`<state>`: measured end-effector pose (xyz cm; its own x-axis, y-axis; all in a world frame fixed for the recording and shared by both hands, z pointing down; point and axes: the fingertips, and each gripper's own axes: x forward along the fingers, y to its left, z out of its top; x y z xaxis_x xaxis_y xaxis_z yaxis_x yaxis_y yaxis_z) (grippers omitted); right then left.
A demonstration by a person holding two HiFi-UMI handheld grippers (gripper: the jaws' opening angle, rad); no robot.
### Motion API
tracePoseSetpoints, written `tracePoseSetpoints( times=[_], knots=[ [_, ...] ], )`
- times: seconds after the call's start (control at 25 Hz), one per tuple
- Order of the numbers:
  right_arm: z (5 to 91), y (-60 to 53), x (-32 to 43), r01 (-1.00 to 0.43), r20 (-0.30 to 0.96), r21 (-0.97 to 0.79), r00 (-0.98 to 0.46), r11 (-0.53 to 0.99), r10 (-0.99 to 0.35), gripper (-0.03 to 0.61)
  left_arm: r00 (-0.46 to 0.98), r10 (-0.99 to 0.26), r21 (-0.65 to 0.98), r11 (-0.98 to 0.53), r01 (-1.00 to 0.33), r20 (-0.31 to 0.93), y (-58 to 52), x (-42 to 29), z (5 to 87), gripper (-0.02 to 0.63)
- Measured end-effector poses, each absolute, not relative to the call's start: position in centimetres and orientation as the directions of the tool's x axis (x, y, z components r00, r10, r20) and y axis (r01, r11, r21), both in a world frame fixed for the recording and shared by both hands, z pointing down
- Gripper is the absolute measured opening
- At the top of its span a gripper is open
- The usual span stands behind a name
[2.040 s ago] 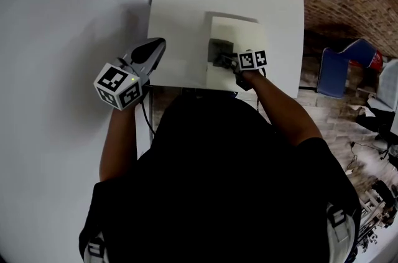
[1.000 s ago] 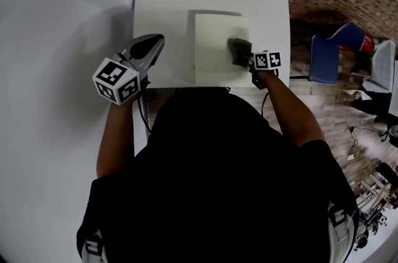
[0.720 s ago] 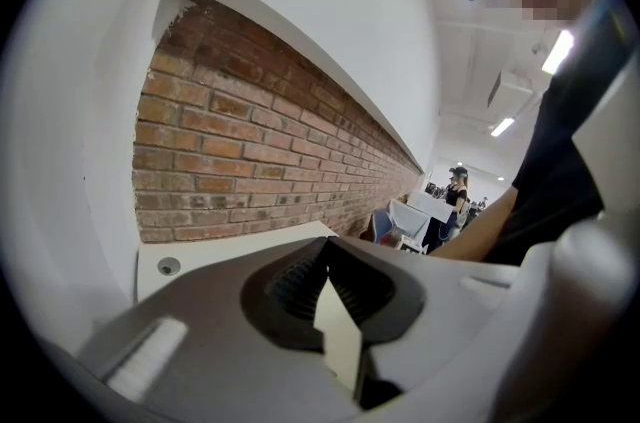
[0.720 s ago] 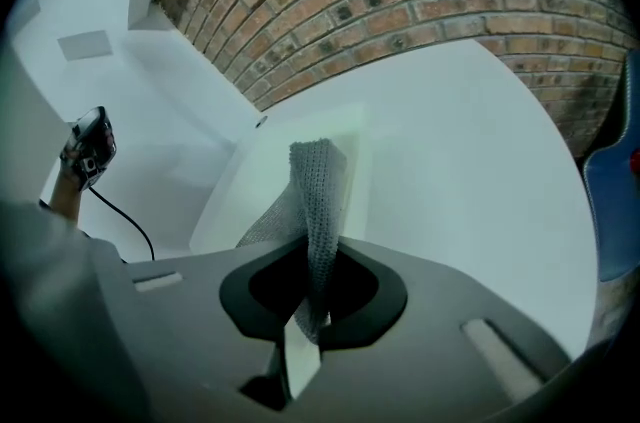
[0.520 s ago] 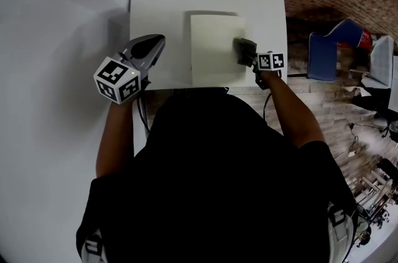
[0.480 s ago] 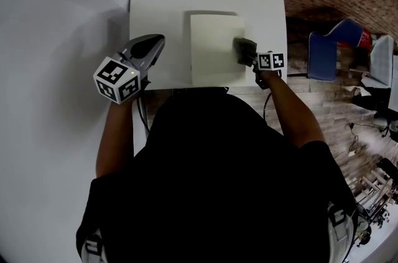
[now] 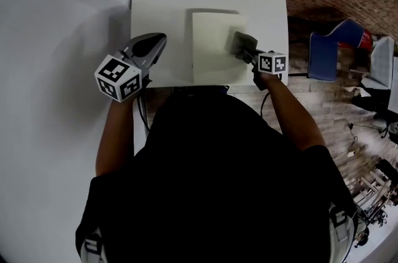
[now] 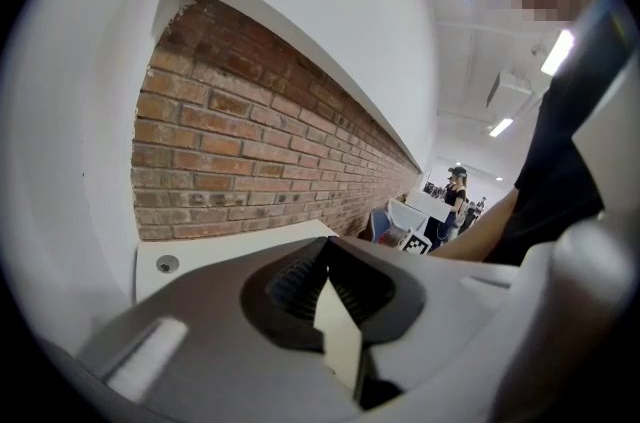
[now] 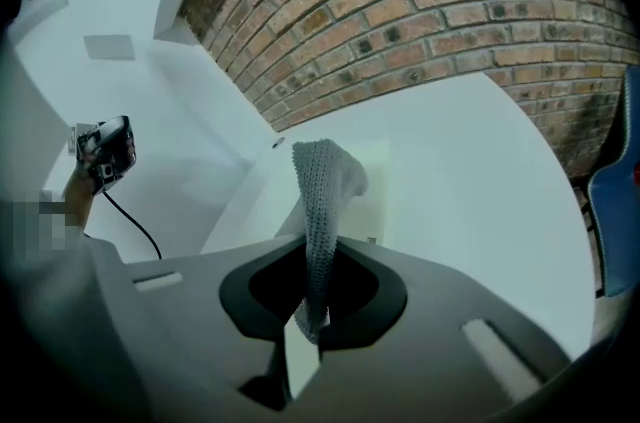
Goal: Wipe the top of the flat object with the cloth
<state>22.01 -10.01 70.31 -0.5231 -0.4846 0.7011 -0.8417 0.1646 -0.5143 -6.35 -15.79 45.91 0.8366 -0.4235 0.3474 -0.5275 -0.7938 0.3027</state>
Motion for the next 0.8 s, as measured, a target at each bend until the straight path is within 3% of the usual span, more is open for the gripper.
tracePoseSetpoints(
  times=[0.32, 0.8],
  knots=[
    [67.6, -9.7, 16.0, -0.81, 0.645, -0.526, -0.578, 0.259, -0.499, 0.011, 0.83, -0.441, 0.294, -0.789, -0.54, 0.342, -15.6, -8.9, 45.9, 0.002],
    [67.2, -6.3, 5.9, -0.688, 0.576, -0.635, -0.725, 0.352, -0.377, 0.011, 0.84, -0.402, 0.292, -0.808, -0.513, 0.363, -15.2, -8.6, 45.8, 0.002]
  ],
)
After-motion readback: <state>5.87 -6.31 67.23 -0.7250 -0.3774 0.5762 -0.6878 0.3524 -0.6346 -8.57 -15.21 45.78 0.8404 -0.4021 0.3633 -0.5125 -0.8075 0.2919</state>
